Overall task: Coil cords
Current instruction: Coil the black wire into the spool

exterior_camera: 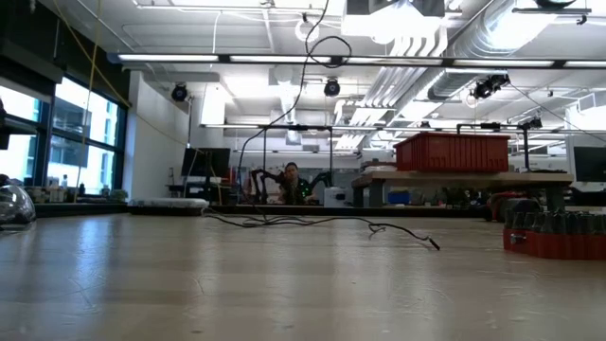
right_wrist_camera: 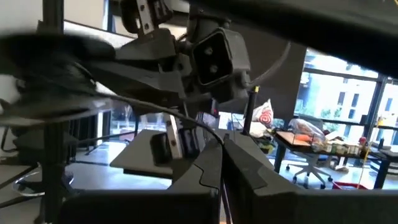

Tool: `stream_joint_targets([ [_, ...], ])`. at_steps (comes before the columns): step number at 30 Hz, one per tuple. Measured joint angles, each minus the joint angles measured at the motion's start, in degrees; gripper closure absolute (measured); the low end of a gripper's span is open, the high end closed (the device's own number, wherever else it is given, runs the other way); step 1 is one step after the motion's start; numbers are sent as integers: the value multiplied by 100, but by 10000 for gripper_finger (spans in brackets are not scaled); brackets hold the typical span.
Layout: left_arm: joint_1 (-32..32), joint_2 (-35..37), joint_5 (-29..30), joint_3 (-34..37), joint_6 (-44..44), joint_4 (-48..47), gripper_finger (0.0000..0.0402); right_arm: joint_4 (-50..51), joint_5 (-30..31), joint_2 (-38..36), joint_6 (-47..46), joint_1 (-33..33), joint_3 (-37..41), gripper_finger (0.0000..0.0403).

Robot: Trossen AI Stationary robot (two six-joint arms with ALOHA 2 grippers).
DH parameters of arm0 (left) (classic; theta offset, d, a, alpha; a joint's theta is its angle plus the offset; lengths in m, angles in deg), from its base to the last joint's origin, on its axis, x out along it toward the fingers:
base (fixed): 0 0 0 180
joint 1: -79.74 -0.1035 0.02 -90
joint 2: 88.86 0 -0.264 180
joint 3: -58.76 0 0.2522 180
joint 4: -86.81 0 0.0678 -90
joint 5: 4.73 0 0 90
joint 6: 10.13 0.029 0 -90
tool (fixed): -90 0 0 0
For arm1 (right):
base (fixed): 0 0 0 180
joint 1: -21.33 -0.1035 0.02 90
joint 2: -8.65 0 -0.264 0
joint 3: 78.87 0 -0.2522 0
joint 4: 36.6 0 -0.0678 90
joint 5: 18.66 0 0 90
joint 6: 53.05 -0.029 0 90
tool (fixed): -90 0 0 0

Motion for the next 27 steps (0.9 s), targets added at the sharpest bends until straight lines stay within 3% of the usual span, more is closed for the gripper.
stream_joint_targets([
  [7,-153,-540,-621,2,-475,1449,402,-394,-218,165,-214,-16,0,403],
  [27,-464,-1036,-1267,0,-802,4301,402,-1293,-573,368,-965,-526,-2,403],
])
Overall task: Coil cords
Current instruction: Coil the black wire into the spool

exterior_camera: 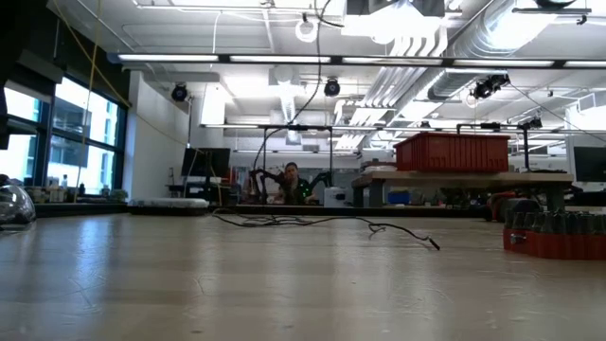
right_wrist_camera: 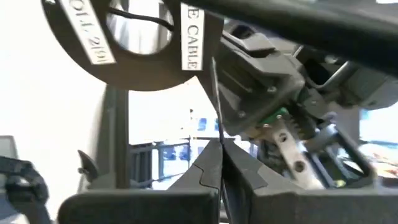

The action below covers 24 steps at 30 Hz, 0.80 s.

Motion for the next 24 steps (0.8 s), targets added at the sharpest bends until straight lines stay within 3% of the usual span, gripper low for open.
stream_joint_targets([
  [11,-15,-61,-312,4,169,439,401,-1142,3,474,-270,-223,11,403],
  [15,-3,-45,-641,-2,-24,1087,401,-1681,18,573,-406,-242,-4,403],
  [20,-22,-55,-1099,1,197,1155,402,-1960,-260,853,-781,-226,4,403],
  [24,-93,-55,-1168,4,291,1196,402,-2093,-77,1000,-887,-233,0,403],
])
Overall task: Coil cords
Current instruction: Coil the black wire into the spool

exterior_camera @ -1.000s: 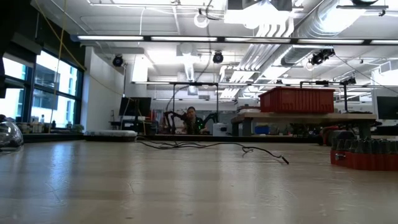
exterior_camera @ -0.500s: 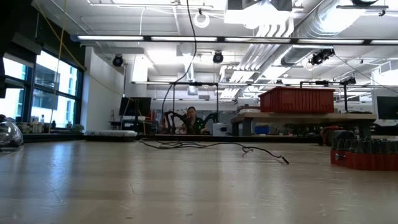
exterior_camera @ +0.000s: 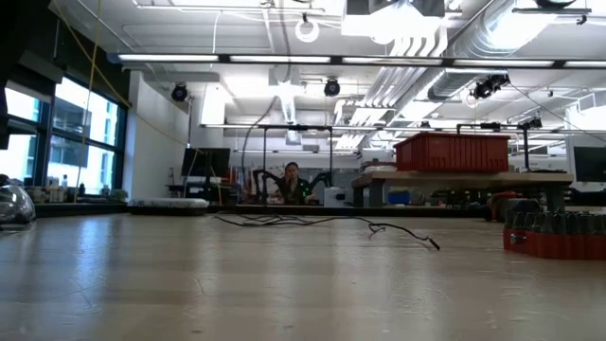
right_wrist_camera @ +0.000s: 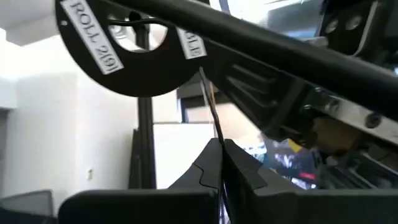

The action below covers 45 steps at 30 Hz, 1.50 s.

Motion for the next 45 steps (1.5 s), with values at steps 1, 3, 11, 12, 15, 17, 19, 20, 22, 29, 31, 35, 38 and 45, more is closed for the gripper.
stream_joint_targets([
  [1,0,2,1,0,-27,36,402,-65,23,31,-1,6,-3,403],
  [3,3,0,3,0,-10,132,402,-311,28,140,-12,7,-4,403],
  [11,-265,4,-102,-1,791,93,402,-911,-741,479,-912,138,-5,403],
  [12,-301,4,-101,0,796,91,401,-917,-719,505,-958,146,-9,403],
  [15,-344,4,-84,0,724,95,402,-947,-702,522,-1076,200,-9,403],
  [17,-357,4,-65,0,797,94,402,-955,-770,522,-1186,243,-9,403],
  [19,-415,3,-63,0,952,102,402,-1002,-816,522,-1344,285,-9,403],
  [20,-467,5,-66,0,1032,115,402,-1031,-813,521,-1432,299,-9,403],
  [22,-599,24,-96,0,1114,124,402,-986,-784,494,-1501,319,-7,401],
  [29,-950,244,-79,-20,1145,166,401,-87,-851,360,-1307,430,24,330],
  [31,-980,313,-82,-17,1149,143,402,-20,-847,312,-1204,473,24,303],
  [35,-1082,478,-224,-9,1119,106,402,69,-851,286,-1171,538,6,274],
  [38,-1192,696,-357,-10,1085,31,402,446,-944,263,-1084,587,13,272],
  [45,-1264,1288,-211,-11,2455,-1660,401,1156,-1029,-89,-410,807,4,277],
])
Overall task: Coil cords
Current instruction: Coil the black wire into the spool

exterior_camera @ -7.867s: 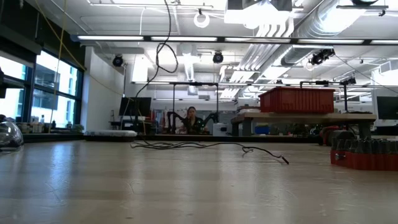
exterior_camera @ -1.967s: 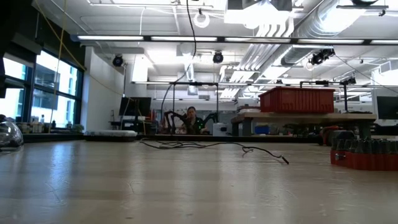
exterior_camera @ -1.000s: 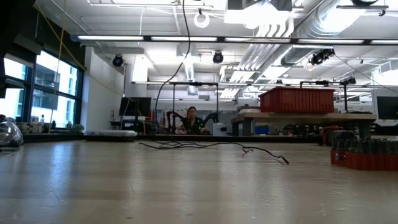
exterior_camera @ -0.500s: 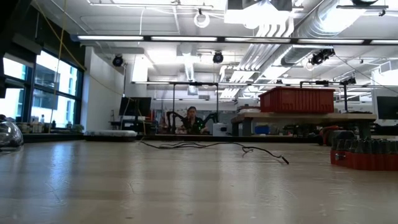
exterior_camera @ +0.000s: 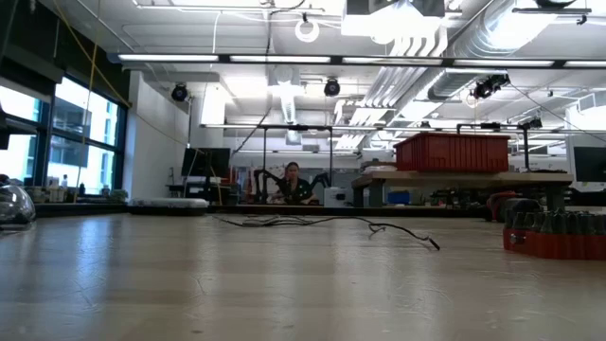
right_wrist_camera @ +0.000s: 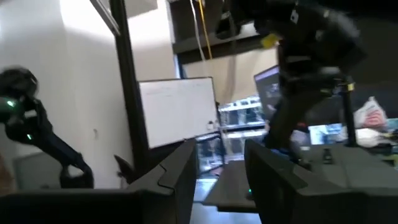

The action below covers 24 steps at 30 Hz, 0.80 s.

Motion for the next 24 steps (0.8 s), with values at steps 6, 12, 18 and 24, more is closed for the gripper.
stream_joint_targets([
  [6,152,315,1320,0,1645,-1784,401,382,1,-71,436,157,0,277],
  [12,446,259,1939,4,1966,-1812,401,656,154,-71,986,237,0,277],
  [18,745,101,2849,9,2064,-1838,401,775,1154,-71,1700,247,0,276],
  [24,910,107,3017,9,2108,-1788,402,763,1214,-71,1791,211,0,276],
])
